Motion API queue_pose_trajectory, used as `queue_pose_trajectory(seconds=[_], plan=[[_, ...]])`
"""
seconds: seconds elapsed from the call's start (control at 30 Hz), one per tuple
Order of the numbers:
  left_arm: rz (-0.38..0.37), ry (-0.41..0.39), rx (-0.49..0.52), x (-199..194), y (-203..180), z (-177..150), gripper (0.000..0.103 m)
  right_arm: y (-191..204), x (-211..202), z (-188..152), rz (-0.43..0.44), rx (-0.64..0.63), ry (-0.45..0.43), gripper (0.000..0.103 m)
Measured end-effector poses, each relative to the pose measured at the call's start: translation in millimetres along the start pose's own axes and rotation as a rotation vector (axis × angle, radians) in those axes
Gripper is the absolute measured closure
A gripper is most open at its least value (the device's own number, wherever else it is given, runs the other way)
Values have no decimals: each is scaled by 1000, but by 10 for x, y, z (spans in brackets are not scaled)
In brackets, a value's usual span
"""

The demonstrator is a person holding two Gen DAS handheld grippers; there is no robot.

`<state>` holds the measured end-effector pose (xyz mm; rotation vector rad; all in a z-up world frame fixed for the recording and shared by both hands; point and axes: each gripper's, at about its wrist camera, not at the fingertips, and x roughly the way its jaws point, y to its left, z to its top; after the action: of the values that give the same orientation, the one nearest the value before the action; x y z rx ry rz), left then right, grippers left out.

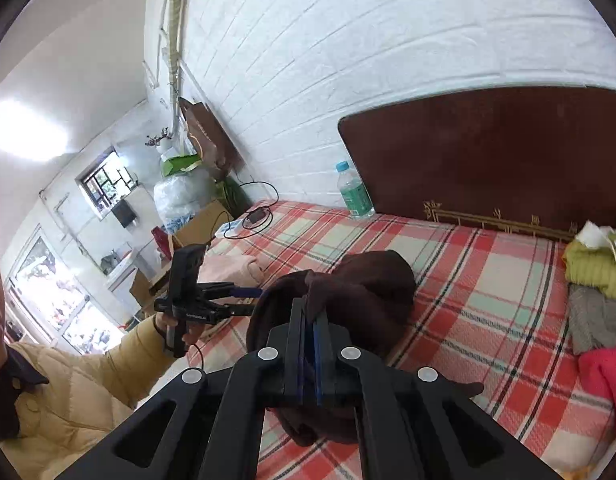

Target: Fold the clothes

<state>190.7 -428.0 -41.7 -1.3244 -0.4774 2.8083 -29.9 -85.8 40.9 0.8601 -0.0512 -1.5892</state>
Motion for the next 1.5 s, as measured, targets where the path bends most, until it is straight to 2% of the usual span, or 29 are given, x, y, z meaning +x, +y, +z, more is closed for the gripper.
queue_pose_trajectory(seconds=[0.1,0.2,0.4,0.43,0.47,0.5,0.53,0.57,0.6,0.63,0.7,0.73,0.77,0.83,0.87,0.9,0.93,0.97,1.0,1.07,1.1,1.13,1.17,1.2,1.23,1.3,1.33,1.47,1.5], plan=[[62,70,3,227,81,-60,24,-101,-60,-131,-14,46,-1,101],[79,133,-5,451,168,-100,24,-185,-220,-239,-31,80,-36,101],[101,201,79,744,40,-41,25,-487,-422,-579,-76,203,-46,101],[109,218,92,802,16,-26,30,-577,-421,-659,-98,232,-28,100],[131,226,106,842,-8,-24,35,-651,-399,-733,-156,239,9,97],[143,226,124,833,-25,-18,53,-727,-372,-807,-230,249,51,96],[152,224,143,811,-42,-11,78,-810,-331,-879,-332,268,104,88],[150,228,138,789,-26,3,85,-875,-305,-929,-408,286,138,71],[139,229,121,762,5,27,92,-909,-309,-939,-430,304,134,65],[132,228,113,750,13,38,94,-918,-310,-929,-440,312,126,59],[121,223,101,734,14,53,95,-756,-247,-763,-409,234,84,47],[115,221,95,726,14,60,95,-650,-160,-666,-385,177,80,27],[109,219,90,718,15,67,95,-531,-17,-558,-349,110,87,15],[98,214,78,702,16,82,95,-416,320,-404,-306,23,136,15],[92,212,72,695,16,89,94,-402,539,-330,-295,-7,188,14],[87,210,67,687,17,96,82,-430,740,-281,-282,-20,233,14],[81,208,61,679,17,104,45,-488,940,-254,-254,-15,278,14],[75,206,55,671,18,111,24,-556,1133,-247,-228,0,331,14],[70,203,50,663,18,118,7,-620,1304,-265,-221,13,380,14],[58,199,38,647,19,133,8,-713,1582,-323,-211,24,468,15],[53,197,32,639,20,140,13,-748,1696,-358,-198,26,506,16],[42,213,38,686,6,139,30,-771,1767,-404,-175,25,528,25],[48,246,51,772,-24,126,43,-781,1784,-441,-161,22,535,52],[58,281,64,865,-58,110,69,-779,1762,-451,-160,16,524,73],[91,301,89,927,-83,93,83,-776,1740,-460,-158,11,513,90],[105,286,80,881,-88,131,92,-733,1589,-423,-157,9,458,91],[109,275,72,848,-88,154,93,-700,1468,-382,-152,16,417,92],[38,105,-9,337,-92,427,94,-437,752,-77,-101,29,197,93],[15,42,-27,119,-129,543,94,-346,582,4,-96,20,150,93]])
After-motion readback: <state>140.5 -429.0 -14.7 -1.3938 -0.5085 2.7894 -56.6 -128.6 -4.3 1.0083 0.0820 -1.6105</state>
